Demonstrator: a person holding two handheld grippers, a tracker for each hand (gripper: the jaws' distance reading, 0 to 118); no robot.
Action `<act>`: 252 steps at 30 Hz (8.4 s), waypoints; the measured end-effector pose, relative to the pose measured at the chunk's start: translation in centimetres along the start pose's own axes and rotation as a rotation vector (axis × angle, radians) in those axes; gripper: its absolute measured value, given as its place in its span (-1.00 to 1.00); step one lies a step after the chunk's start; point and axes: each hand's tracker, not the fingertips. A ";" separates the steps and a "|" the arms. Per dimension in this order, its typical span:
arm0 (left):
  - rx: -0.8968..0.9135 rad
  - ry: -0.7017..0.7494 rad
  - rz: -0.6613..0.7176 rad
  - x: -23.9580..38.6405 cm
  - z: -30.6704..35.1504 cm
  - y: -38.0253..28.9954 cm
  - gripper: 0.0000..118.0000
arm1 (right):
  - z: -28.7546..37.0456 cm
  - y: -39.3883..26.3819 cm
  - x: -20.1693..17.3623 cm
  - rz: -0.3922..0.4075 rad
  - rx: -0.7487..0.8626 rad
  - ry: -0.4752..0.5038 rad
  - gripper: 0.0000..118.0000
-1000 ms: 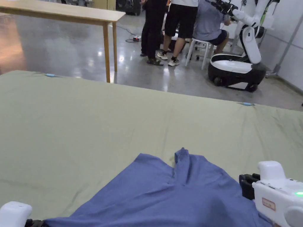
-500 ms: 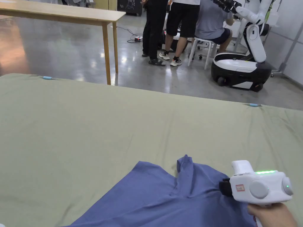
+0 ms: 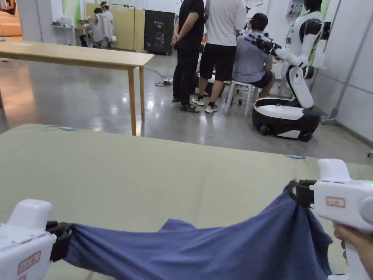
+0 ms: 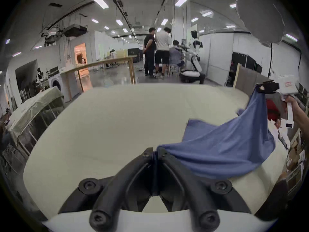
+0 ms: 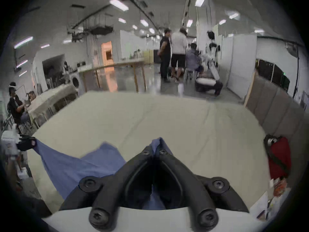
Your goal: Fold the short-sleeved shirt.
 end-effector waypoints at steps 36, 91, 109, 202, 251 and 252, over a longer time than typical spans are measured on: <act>0.295 0.228 -0.178 4.1 -9.1 27.3 -0.98 | 2.6 18.1 8.5 -0.052 0.403 -0.263 -0.95; -0.127 0.022 -0.135 3.6 12.1 -16.8 -0.99 | 23.8 -27.0 -5.6 -0.018 0.055 -0.195 -0.99; -0.359 -0.074 -0.219 3.7 1.6 -19.2 -0.81 | 22.0 -30.4 1.9 -0.057 -0.187 -0.254 -0.98; -0.351 0.086 -0.190 7.9 -10.8 -12.2 -0.93 | 2.8 -26.9 6.7 -0.124 -0.291 -0.298 1.00; 0.340 0.088 -0.131 10.0 10.7 -7.9 0.53 | 19.1 -21.2 -4.9 0.020 0.254 -0.262 -0.20; 0.354 0.097 -0.146 10.5 10.8 -7.7 -0.15 | 18.9 -21.2 -5.2 0.018 0.260 -0.256 -0.93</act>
